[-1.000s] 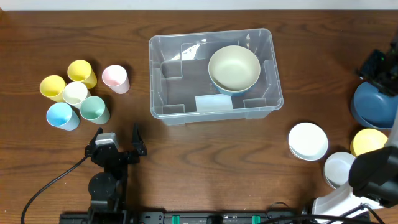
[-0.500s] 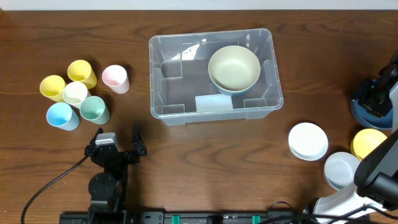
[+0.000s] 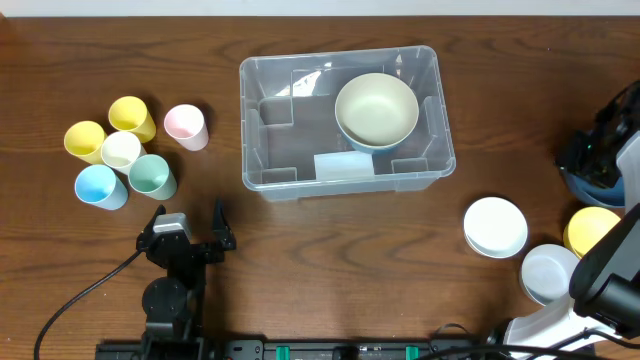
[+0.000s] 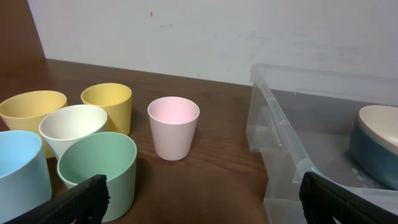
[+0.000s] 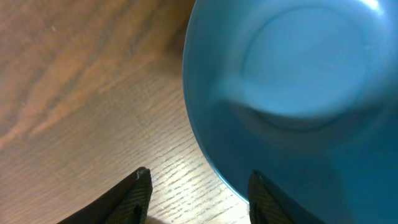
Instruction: Pack container
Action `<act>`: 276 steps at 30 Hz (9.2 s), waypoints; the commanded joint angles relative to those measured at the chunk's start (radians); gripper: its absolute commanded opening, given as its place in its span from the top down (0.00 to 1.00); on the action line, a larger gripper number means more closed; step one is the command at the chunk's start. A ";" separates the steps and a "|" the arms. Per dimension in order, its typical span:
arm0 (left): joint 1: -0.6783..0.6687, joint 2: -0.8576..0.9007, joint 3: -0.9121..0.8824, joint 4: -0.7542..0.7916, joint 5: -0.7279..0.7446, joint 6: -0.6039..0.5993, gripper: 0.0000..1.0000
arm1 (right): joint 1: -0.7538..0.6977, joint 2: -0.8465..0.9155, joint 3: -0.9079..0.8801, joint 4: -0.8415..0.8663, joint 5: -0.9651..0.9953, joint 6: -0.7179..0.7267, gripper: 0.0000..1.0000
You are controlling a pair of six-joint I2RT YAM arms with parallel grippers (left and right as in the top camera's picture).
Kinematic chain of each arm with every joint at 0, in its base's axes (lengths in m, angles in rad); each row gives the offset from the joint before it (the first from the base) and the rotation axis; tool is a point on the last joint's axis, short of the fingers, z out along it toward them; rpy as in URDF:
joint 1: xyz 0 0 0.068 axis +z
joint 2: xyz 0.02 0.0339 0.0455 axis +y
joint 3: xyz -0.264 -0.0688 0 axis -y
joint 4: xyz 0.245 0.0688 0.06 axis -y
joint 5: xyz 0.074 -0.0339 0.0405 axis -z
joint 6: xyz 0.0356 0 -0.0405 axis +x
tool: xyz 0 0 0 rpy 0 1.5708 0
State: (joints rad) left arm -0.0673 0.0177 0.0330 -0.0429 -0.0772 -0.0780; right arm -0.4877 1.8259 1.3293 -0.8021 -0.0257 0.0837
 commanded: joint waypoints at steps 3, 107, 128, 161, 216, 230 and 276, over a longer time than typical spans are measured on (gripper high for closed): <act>0.003 0.000 -0.029 -0.023 -0.001 0.003 0.02 | -0.002 0.008 -0.038 0.038 -0.003 -0.041 0.51; 0.003 0.000 -0.029 -0.023 -0.001 0.002 0.02 | 1.048 0.216 0.432 0.002 0.123 0.068 0.99; 0.003 0.000 -0.029 -0.023 -0.001 0.003 0.02 | 1.044 0.136 0.434 0.006 0.135 0.068 0.59; 0.003 0.000 -0.029 -0.023 -0.001 0.002 0.02 | 0.547 -0.399 0.401 -0.705 0.151 0.298 0.55; 0.003 0.000 -0.029 -0.023 -0.001 0.003 0.02 | 0.116 -0.451 -0.547 -0.056 -0.006 0.312 0.67; 0.003 0.000 -0.029 -0.023 -0.001 0.003 0.02 | 0.116 -0.451 -0.619 0.023 -0.009 0.323 0.68; 0.003 0.000 -0.029 -0.023 -0.001 0.002 0.02 | 0.114 -0.455 -0.440 0.133 -0.013 0.274 0.62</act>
State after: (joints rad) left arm -0.0669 0.0177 0.0330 -0.0429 -0.0769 -0.0780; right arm -0.3614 1.3808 0.8368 -0.6479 -0.0669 0.3759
